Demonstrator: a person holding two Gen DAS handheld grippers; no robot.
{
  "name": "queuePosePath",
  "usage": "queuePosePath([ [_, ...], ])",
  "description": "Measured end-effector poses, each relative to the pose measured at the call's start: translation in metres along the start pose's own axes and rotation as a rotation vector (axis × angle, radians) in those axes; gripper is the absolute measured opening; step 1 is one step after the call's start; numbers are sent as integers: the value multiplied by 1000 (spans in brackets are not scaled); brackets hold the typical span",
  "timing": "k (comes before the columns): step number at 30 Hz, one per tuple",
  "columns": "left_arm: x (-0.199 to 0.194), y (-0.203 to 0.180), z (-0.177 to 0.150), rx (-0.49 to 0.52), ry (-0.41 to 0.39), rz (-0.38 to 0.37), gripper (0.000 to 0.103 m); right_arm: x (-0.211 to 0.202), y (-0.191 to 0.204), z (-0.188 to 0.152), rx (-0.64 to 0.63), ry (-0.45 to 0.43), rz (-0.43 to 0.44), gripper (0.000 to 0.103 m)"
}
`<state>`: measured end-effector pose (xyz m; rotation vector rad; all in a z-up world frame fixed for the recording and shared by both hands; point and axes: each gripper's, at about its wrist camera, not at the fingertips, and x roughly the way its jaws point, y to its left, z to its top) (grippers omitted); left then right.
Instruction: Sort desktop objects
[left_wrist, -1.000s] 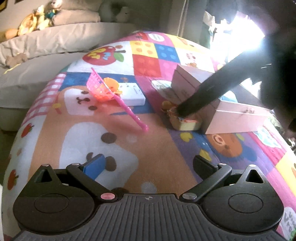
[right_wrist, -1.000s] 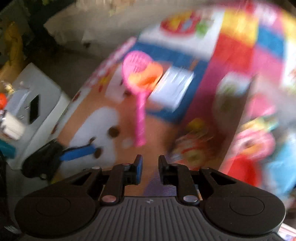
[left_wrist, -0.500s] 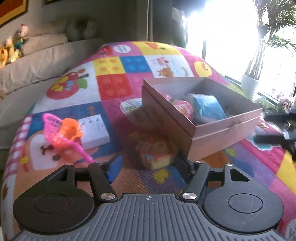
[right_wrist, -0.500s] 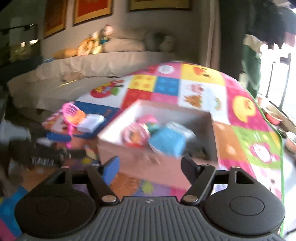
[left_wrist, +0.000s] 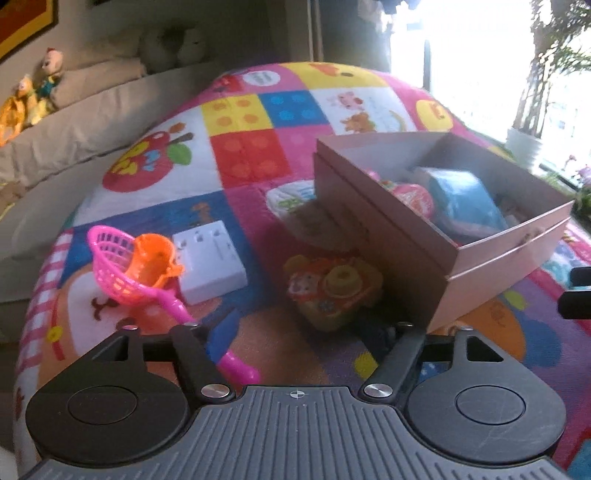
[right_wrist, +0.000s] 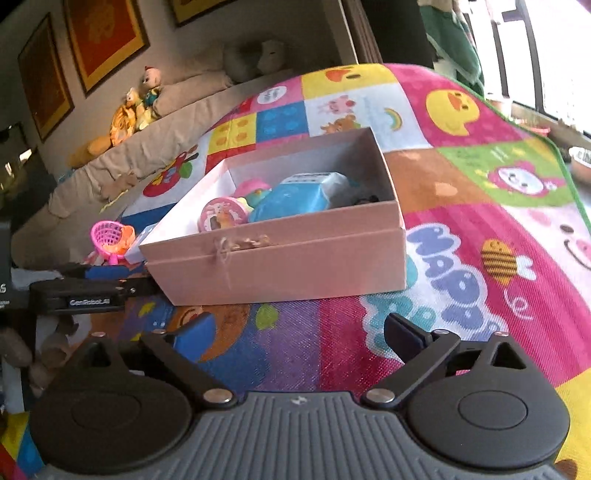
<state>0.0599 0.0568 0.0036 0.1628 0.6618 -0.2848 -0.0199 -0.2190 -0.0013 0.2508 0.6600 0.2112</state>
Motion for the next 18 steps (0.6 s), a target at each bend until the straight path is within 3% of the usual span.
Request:
queuePosePath([
  [7, 11, -14, 6, -5, -9, -16, 87, -2, 1, -2, -3, -4, 2, 101],
  [14, 21, -7, 13, -47, -3, 82, 88, -1, 0, -2, 9, -1, 2, 103],
  [18, 19, -7, 15, -105, 12, 34, 88, -1, 0, -2, 13, 1, 3, 103],
])
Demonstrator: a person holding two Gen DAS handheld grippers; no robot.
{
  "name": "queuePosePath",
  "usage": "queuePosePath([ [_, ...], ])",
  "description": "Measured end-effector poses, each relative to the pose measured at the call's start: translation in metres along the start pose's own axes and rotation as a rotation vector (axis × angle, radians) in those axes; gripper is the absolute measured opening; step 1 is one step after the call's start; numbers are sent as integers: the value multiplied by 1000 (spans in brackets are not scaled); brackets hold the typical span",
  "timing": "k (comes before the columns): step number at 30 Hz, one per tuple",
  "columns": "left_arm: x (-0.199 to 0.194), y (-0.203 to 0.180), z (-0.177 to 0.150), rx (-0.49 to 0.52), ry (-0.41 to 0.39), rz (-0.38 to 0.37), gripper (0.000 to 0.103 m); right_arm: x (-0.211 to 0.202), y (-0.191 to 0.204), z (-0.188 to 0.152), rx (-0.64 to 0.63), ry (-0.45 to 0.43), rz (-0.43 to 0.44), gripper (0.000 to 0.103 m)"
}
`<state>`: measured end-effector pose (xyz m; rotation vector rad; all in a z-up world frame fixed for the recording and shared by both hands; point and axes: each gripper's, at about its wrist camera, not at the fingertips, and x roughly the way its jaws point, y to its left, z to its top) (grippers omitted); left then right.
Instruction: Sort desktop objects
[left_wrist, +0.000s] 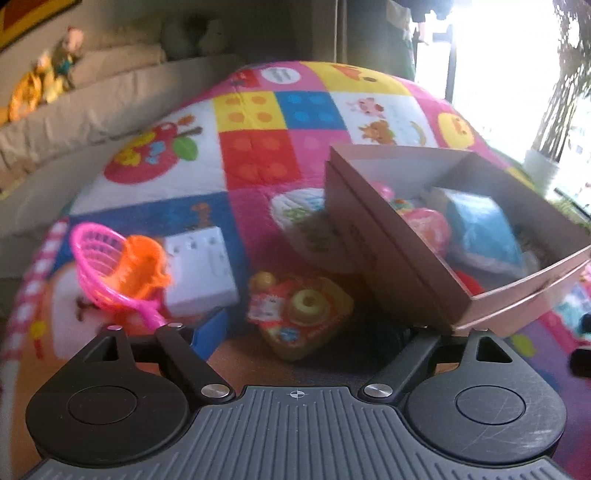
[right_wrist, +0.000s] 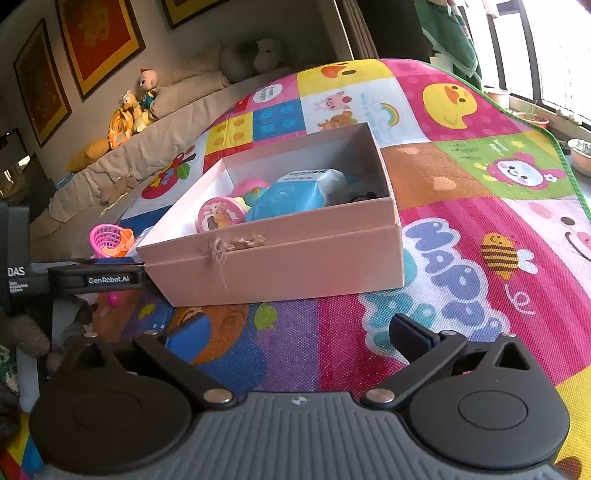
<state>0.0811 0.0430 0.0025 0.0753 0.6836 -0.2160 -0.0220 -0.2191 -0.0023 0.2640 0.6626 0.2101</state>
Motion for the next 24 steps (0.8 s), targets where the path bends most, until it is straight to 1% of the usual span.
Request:
queuePosePath([
  [2, 3, -1, 1, -13, 4, 6, 88, 0, 0, 0, 1, 1, 0, 103],
  [3, 7, -1, 2, -25, 14, 15, 85, 0, 0, 0, 1, 0, 0, 103],
  [4, 9, 1, 3, -37, 24, 24, 80, 0, 0, 0, 1, 0, -2, 103],
  [6, 10, 3, 4, -36, 20, 32, 68, -1, 1, -1, -1, -1, -8, 103],
  [8, 5, 4, 2, -34, 21, 37, 67, -1, 2, -1, -1, -3, -9, 103],
  [10, -2, 2, -4, -25, 23, 23, 67, -2, 2, -2, 2, -7, -11, 103],
  [12, -16, -6, -16, 1, 27, -2, 67, -3, 2, -2, 3, -12, -14, 103],
  [13, -24, -11, -22, 15, 29, -27, 67, -3, 2, -2, 3, -16, -15, 103],
  [17, -57, -38, -45, 50, 49, -181, 68, -3, 1, -1, 6, -24, -29, 103],
  [19, -70, -49, -51, 68, 48, -264, 71, -3, 0, 0, 15, -24, -45, 103],
  [21, -79, -53, -53, 74, 38, -323, 82, -2, -2, 1, 32, -20, -62, 103],
  [22, -83, -53, -53, 78, 23, -330, 84, -2, -3, 1, 38, -20, -65, 103],
  [24, -91, -47, -48, 80, -20, -298, 89, -4, -2, 0, 33, -26, -74, 103],
])
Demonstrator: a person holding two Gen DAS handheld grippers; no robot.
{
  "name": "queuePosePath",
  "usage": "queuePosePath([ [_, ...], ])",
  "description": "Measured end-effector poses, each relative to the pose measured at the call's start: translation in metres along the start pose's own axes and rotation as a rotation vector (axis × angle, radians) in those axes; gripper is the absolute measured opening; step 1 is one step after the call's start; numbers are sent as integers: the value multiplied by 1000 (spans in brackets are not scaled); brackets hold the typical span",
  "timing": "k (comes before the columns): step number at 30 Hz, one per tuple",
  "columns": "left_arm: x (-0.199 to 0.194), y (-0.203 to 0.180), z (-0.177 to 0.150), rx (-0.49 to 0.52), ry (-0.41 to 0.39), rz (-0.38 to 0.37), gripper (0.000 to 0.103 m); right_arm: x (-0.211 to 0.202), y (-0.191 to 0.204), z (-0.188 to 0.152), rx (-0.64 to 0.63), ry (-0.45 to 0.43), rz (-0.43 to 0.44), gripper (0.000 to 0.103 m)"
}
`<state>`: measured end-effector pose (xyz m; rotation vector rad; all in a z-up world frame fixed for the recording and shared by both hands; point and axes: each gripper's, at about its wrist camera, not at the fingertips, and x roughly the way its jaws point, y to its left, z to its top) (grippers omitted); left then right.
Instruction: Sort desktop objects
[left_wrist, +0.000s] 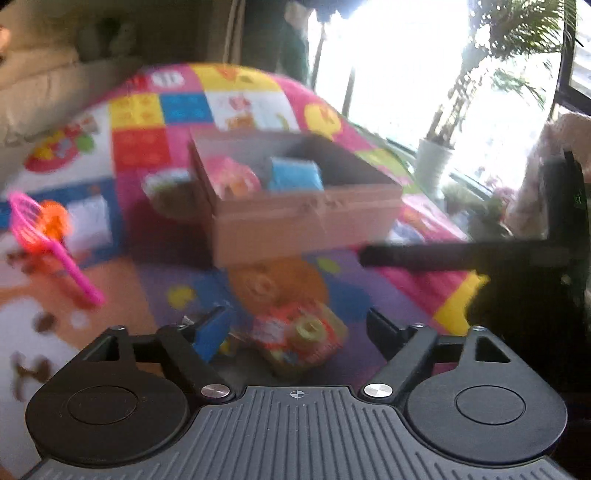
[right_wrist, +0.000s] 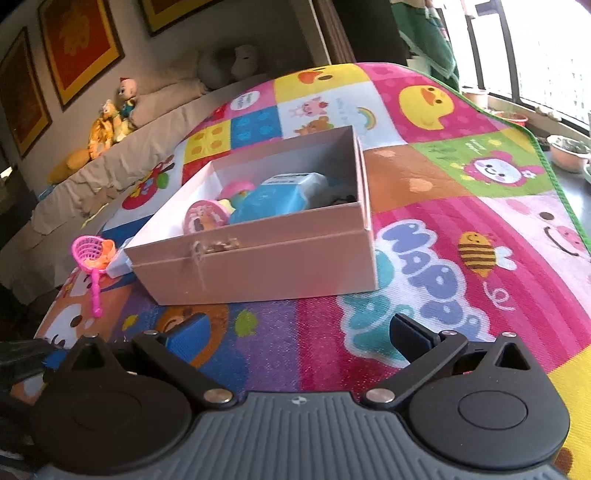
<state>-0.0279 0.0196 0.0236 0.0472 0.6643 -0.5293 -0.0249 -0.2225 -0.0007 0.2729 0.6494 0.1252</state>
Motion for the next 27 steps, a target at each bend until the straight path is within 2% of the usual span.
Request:
queuePosePath([
  [2, -7, 14, 9, -4, -37, 80, 93, -4, 8, -2, -57, -11, 16, 103],
  [6, -10, 60, 33, -28, -126, 373, 94, -8, 35, -10, -199, -29, 52, 103],
  [8, -3, 91, 44, -80, -149, 505, 94, -7, 42, -10, -237, -35, 55, 103],
  [11, 15, 136, 59, -191, -123, 603, 92, -4, 38, -8, -209, -14, 53, 103],
  [13, 25, 157, 64, -256, -100, 646, 83, -2, 32, -7, -164, -6, 48, 103],
  [15, 27, 170, 65, -306, -85, 639, 53, -1, 28, -6, -138, 0, 47, 103],
  [16, 29, 176, 64, -326, -77, 627, 47, 0, 27, -6, -136, 3, 49, 103],
  [18, 30, 178, 63, -328, -73, 598, 22, 1, 28, -7, -145, 11, 54, 103],
  [20, 29, 163, 67, -274, -79, 577, 18, 3, 29, -7, -153, 19, 55, 103],
  [24, 13, 115, 63, -113, -126, 427, 14, 2, 28, -7, -148, 16, 54, 103],
  [27, 11, 98, 58, -52, -146, 437, 14, 3, 28, -7, -150, 18, 53, 103],
])
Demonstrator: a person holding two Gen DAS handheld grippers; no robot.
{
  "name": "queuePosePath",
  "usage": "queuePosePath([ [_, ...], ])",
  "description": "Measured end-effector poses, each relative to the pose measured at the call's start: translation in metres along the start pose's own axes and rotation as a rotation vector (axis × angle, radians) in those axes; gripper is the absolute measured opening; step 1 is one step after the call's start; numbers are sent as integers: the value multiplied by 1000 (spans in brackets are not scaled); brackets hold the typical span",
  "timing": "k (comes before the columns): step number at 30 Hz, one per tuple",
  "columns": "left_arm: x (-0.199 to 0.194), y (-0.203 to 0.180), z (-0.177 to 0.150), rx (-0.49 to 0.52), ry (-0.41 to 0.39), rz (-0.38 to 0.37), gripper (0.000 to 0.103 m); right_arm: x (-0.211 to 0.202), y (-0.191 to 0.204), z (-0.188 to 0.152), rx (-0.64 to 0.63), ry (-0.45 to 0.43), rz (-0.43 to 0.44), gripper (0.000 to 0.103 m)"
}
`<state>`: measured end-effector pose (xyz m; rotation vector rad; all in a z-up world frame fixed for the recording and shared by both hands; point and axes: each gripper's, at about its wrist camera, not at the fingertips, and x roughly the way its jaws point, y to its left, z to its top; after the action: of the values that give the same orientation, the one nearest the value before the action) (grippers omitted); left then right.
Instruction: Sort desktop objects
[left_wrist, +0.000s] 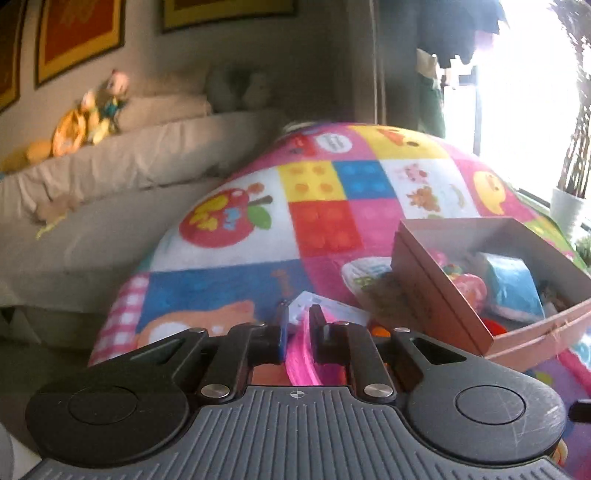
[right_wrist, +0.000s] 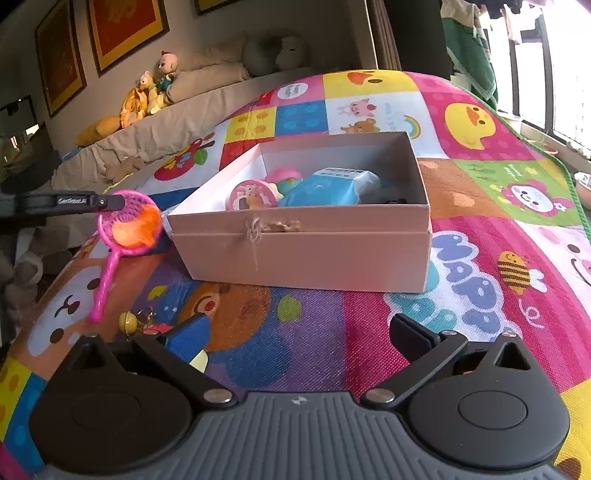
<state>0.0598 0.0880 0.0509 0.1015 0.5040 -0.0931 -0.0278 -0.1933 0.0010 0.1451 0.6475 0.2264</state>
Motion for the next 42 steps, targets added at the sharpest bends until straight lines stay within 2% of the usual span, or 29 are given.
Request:
queuePosePath([
  [4, 2, 3, -5, -3, 21, 22, 16, -2, 1, -1, -2, -8, -5, 103],
  [7, 6, 12, -7, -6, 36, 66, 21, -3, 2, -1, -9, -11, -4, 103],
  [9, 7, 19, -8, -14, 48, 92, 40, -6, 9, 0, -51, -21, 0, 103],
  [11, 4, 26, -9, -31, 50, 99, 49, -10, 25, -1, -110, -8, 81, 103],
  [13, -1, 30, -10, -50, 51, 92, 52, -11, 44, -2, -178, 20, 158, 103],
  [15, -9, 31, -11, -73, 51, 65, 61, -9, 66, -6, -262, 30, 184, 103],
  [18, -20, 24, -14, -88, 50, -17, 77, 1, 82, -9, -321, 49, 165, 99],
  [20, -28, 14, -17, -80, 50, -88, 79, 10, 82, -8, -311, 84, 166, 88],
  [22, -30, 0, -20, -56, 49, -148, 83, 12, 79, -8, -289, 103, 175, 73],
  [23, -29, -9, -22, -32, 48, -173, 84, 11, 78, -8, -289, 94, 170, 59],
  [27, -9, -45, -30, 82, 65, -195, 84, -1, 65, -7, -267, 96, 154, 58],
  [32, 28, -66, -35, 119, 134, -182, 83, -18, 43, -12, -259, 102, 79, 58],
  [37, 33, -67, -38, 143, 144, -165, 68, -28, 27, -22, -243, 115, 31, 58],
  [39, 29, -66, -38, 143, 142, -165, 55, -31, 25, -24, -241, 112, 29, 58],
  [42, 24, -62, -39, 148, 144, -167, 52, -31, 26, -25, -250, 108, 24, 58],
])
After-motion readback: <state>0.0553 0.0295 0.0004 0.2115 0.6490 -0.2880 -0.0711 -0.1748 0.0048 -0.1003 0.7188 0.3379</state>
